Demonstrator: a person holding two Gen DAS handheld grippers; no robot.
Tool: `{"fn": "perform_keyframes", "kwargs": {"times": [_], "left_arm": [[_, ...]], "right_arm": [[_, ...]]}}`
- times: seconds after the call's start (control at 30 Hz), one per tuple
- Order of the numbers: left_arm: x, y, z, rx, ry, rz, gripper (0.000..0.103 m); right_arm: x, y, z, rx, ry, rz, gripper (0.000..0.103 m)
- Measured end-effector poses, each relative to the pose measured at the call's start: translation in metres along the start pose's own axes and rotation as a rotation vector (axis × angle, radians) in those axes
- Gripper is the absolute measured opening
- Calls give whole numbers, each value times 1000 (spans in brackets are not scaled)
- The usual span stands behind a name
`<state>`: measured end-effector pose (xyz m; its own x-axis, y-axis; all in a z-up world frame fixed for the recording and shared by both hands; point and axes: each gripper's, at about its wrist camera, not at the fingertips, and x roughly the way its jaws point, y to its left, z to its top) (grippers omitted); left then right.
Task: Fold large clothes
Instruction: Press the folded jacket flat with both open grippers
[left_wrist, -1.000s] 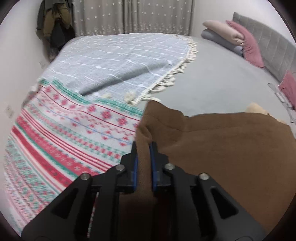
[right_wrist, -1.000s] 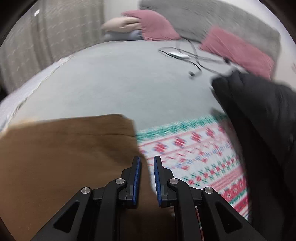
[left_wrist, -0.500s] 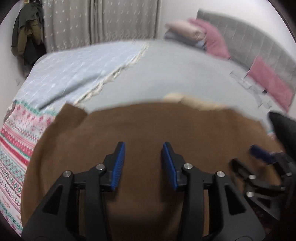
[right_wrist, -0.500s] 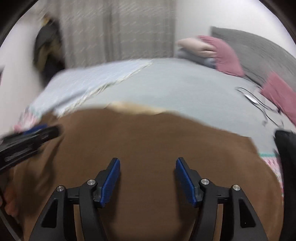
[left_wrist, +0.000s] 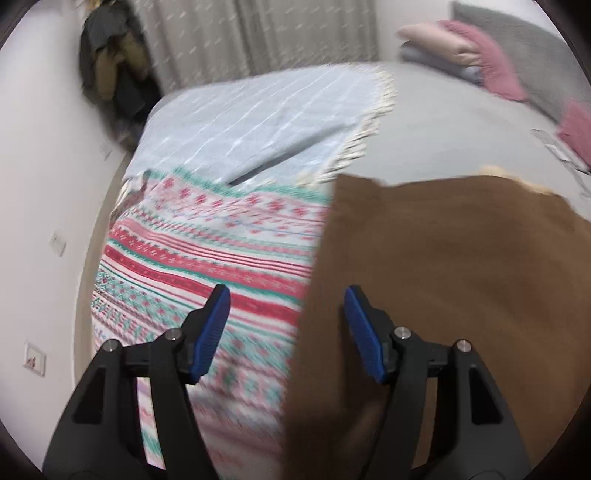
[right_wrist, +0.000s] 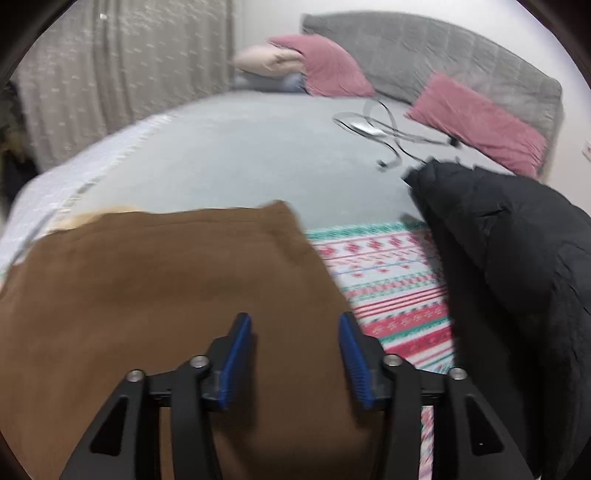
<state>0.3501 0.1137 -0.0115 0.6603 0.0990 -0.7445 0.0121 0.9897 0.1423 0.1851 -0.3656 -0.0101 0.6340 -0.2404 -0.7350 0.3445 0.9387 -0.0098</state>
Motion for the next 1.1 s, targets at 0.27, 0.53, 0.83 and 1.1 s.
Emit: {"fn": "perform_keyframes", "kwargs": {"times": [0.27, 0.53, 0.83, 1.1], "left_arm": [[-44, -82, -78, 176, -3, -174, 81], [-59, -21, -105, 56, 21, -87, 83], [-64, 53, -97, -238, 131, -394, 91], [15, 65, -68, -256, 303, -574, 91]], "right_arm": [[-24, 88, -73, -165, 2, 170, 76], [-28, 10, -99, -26, 44, 29, 78], [-47, -63, -78, 201, -3, 193, 88], [14, -94, -51, 198, 161, 241, 89]]}}
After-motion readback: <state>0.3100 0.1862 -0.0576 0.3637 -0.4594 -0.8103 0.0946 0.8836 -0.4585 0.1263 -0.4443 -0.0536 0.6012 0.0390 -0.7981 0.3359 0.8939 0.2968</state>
